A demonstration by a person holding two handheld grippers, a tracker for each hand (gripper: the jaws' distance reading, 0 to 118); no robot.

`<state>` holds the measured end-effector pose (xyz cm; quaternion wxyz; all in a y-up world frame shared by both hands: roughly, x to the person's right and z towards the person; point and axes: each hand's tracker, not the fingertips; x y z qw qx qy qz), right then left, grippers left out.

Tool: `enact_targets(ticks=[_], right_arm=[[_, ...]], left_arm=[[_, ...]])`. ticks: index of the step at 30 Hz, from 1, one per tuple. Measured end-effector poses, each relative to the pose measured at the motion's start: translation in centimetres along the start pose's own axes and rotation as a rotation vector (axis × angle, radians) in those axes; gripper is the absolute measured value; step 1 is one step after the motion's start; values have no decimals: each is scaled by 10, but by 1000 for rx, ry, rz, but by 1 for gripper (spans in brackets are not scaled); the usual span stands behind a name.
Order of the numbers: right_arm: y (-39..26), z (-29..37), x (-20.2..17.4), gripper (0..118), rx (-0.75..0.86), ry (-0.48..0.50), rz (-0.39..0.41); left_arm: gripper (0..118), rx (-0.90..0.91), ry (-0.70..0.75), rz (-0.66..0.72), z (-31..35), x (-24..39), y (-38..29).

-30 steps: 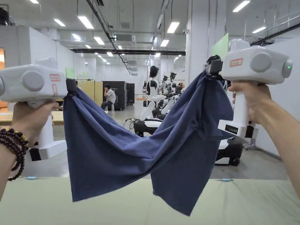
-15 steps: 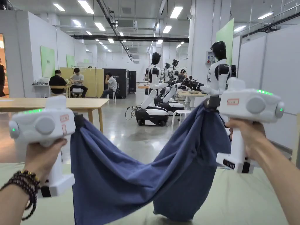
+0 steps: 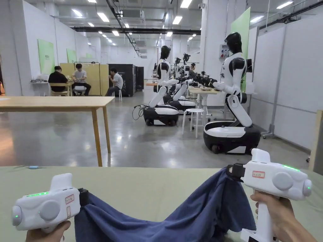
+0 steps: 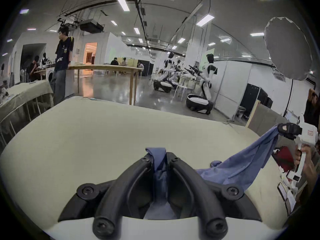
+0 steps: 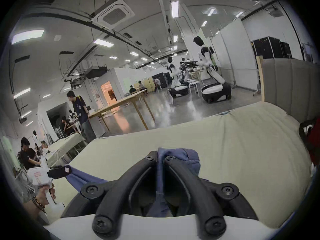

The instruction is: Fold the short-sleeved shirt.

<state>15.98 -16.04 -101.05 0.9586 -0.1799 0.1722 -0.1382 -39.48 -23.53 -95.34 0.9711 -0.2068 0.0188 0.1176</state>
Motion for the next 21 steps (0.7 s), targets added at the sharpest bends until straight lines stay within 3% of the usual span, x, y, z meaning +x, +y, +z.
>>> enact_targets(ticks=[3,5,7,10,14,17,21], right_arm=[[-8,38,-5,6,7,27,30],[-21,71,-12,6,-15,18,97],[-35,100,-12,6,-46,-3,127],[-59,145,-9,6,-71,0,139],[-101,211,-4,6,-133,27,156],[-132,255,5,6,-188,7,147],[-169,305,19,6,-281,-36,128]], left_arm=[[11,13,-30,-24,32,3,0],[11,2,-56,-16,58,0,-9],[11,-27,-104,39,89,-1,-30],[11,-82,-148,58,130,-6,-61],[11,-198,-114,-47,198,-6,-120],[11,-262,-151,17,235,-10,-160],[11,-328,-91,12,275,-21,-204]])
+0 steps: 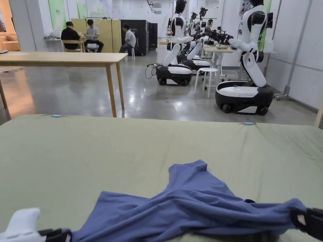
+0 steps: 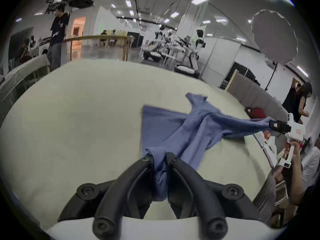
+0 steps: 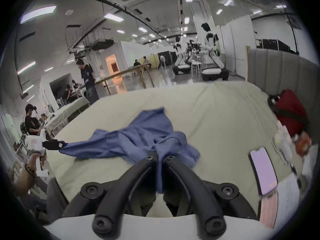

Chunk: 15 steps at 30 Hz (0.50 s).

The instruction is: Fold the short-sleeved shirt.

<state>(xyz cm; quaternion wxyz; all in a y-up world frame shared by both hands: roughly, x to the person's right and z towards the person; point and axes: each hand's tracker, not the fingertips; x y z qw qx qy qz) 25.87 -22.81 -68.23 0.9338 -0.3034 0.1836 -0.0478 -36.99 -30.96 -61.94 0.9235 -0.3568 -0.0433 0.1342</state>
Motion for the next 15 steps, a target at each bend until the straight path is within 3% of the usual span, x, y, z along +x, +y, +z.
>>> enact_targets(ticks=[8,11,15], right_arm=[[-59,-5,23,6,-262,-141,-12],[-68,-19,22,6,-296,-186,27],[-71,-31,28,6,-304,-203,0]], left_arm=[[11,-109,74,31,-14,-22,-59],[11,-95,73,42,-18,-28,-61],[13,-81,71,41,-18,-32,-57]])
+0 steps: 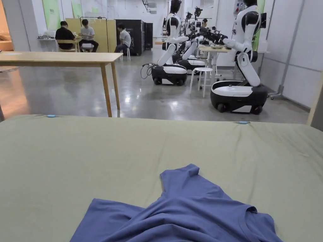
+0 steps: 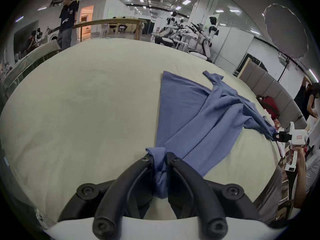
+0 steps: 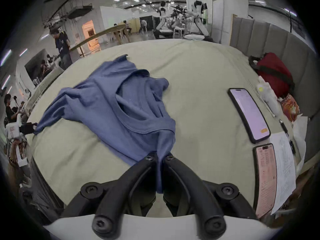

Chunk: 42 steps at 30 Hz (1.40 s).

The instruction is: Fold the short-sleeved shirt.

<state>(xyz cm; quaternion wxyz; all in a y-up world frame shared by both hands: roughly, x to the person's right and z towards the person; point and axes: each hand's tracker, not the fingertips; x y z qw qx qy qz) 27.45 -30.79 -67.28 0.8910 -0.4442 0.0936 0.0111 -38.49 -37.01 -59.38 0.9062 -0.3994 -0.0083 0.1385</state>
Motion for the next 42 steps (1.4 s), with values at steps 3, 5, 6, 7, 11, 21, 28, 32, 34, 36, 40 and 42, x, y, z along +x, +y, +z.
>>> enact_targets(ticks=[3,5,6,7,11,21,28,32,34,36,40,42], right_arm=[[-1,-4,7,57,40,17,-4],[-2,4,8,116,89,-3,25],[-3,17,7,111,140,-10,25],[3,33,4,112,186,8,16],[-7,105,-24,109,300,-32,-10],[-23,147,-56,0,482,144,-43],[-31,132,-32,0,454,194,-39],[-33,134,-80,0,442,172,7],[-35,130,-61,0,432,189,-9],[-37,129,-61,0,422,183,-1],[-41,126,-57,0,413,185,2],[-40,122,-52,0,401,180,-3]], left_arm=[[99,10,25,-6,3,0,0],[114,18,28,-8,7,-6,0],[116,58,12,12,18,-9,2],[116,89,-10,20,25,-8,8],[110,192,-35,90,71,17,5],[2,366,-34,218,130,23,-35],[27,238,82,229,94,-2,-18],[111,152,73,283,44,-10,-6],[111,143,99,283,26,-15,-1],[111,98,155,264,18,2,1],[94,68,228,277,-4,-8,-2],[89,52,294,213,-3,0,-11]])
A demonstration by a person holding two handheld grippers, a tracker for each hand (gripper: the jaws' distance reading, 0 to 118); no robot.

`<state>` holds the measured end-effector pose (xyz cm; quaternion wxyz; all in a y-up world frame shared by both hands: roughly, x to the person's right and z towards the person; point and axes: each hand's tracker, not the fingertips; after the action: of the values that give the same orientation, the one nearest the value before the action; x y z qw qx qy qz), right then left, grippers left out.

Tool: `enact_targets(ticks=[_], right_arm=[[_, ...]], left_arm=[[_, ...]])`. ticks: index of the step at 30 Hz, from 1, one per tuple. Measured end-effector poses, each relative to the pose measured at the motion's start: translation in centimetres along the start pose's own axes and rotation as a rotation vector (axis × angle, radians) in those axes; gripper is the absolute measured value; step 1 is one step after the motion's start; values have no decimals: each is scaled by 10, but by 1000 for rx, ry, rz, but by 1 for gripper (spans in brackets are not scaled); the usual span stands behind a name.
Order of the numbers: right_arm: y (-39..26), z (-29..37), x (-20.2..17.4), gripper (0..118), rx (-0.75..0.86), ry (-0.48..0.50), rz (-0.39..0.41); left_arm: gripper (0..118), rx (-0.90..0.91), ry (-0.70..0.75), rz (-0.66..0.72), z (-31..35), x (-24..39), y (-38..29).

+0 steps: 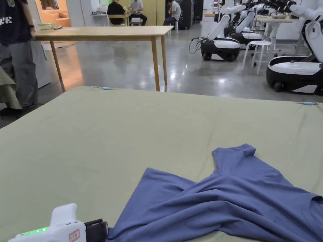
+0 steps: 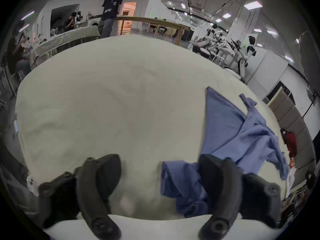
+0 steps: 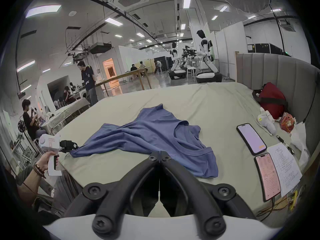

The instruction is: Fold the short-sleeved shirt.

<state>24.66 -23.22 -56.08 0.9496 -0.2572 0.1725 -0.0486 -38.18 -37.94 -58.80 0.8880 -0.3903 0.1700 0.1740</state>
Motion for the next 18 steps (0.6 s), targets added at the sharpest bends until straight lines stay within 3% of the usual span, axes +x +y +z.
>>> enact_targets(ticks=[5,7,8,10,14,18], right_arm=[[1,-5,-15,0,-23,-25,1],[0,-11,-3,0,-30,-34,-6],[0,-13,-2,0,-35,-40,-6],[2,-18,-4,0,-45,-47,-3],[20,-34,-14,0,-34,-49,7],[76,-80,-17,0,34,18,66]], left_arm=[[86,48,-38,-236,9,14,-19],[75,87,-43,-266,10,19,-25],[57,89,-54,-253,13,20,-25],[9,131,-74,-251,15,21,-20],[8,164,-50,-308,18,28,-21],[8,162,-77,-303,24,28,-19]])
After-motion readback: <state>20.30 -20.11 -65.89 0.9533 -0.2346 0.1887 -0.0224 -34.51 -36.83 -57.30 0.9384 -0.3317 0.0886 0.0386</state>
